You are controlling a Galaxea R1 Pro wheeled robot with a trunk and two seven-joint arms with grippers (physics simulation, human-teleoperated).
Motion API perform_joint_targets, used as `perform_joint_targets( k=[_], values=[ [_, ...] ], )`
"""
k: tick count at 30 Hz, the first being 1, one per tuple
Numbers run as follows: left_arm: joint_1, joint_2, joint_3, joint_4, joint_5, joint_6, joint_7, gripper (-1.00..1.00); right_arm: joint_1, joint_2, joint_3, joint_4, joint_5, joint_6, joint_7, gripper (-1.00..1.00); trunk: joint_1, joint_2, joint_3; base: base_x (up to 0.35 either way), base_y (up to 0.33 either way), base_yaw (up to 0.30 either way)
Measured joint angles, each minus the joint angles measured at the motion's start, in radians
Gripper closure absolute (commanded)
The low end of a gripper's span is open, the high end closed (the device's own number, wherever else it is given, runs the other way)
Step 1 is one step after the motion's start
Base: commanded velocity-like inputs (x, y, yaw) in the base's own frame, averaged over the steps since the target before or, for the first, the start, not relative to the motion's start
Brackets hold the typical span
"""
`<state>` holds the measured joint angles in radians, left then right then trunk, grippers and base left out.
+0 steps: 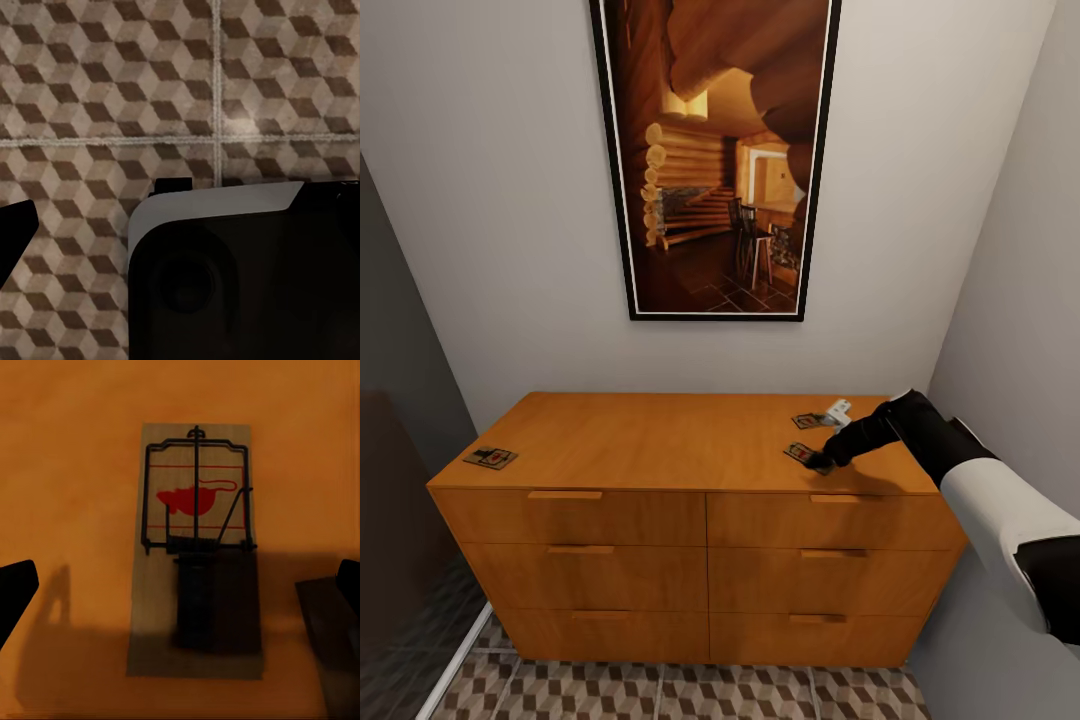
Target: Take the four mousetraps from the cabinet in the bathroom and place them on the bathroom floor. Make sure all four end up on the same floor surface, and ensure that at least two of them are either under or directly next to the same bathroom sink.
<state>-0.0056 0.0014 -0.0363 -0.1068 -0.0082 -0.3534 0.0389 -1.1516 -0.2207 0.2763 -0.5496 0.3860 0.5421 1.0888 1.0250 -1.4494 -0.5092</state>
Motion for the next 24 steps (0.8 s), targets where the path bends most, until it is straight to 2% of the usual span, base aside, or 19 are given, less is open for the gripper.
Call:
perform_joint_targets(
  k=[24],
  values=[
    [0.0, 0.0, 0.0, 0.003, 0.0, 0.0, 0.0, -1.0, -0.001, -0.003, 0.0, 0.019, 0.0, -0.002, -0.002, -1.0, 0.0, 0.0, 0.0, 0.0, 0.0, 0.0]
  ],
)
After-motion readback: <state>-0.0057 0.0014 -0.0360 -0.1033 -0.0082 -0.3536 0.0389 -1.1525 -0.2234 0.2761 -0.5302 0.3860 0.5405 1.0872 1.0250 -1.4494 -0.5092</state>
